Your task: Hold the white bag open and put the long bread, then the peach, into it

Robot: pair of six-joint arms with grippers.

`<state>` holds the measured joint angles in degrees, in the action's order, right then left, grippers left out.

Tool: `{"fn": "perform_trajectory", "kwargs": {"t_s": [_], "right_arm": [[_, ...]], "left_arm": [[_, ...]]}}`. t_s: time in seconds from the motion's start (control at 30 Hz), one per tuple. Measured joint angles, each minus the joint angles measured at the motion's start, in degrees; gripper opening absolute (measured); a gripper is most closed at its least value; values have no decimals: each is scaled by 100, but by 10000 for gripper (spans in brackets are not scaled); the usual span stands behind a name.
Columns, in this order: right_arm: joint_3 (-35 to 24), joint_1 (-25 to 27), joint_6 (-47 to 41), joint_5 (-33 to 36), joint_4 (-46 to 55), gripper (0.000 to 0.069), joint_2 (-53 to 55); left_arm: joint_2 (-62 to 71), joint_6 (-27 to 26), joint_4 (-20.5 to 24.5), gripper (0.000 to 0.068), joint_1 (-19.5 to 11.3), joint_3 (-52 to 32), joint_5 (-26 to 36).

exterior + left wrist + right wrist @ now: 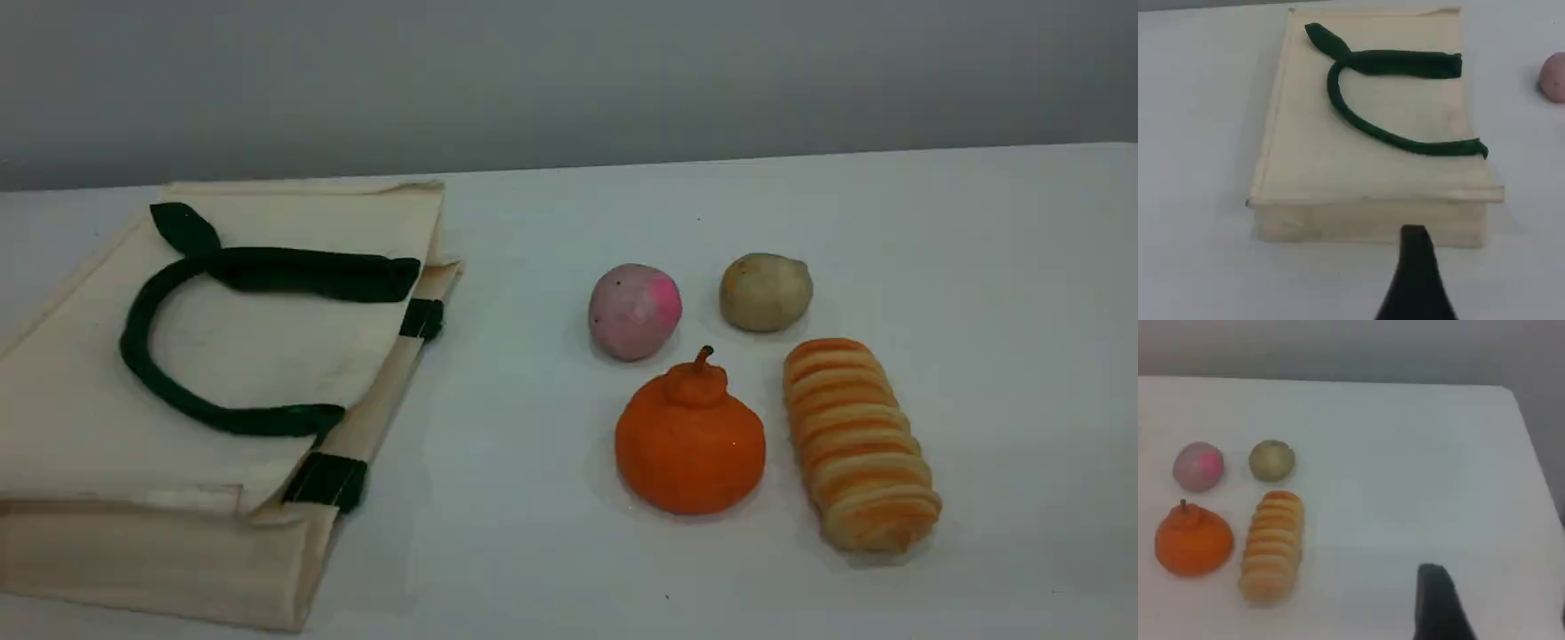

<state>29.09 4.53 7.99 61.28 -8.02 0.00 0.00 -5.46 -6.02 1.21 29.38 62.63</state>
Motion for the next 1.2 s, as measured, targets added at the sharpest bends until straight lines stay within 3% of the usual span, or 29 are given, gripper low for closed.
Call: {"fn": "perform_trajectory", "kwargs": {"t_s": [1.0,1.2], "right_arm": [[0,-300,-119,0,-182,353,0],[382,-718,-307,-622,-189,353,261]], "left_arm": [[11,0,5,475,8,-5,-113],[530,20,32,465,112,175,-464]]}}
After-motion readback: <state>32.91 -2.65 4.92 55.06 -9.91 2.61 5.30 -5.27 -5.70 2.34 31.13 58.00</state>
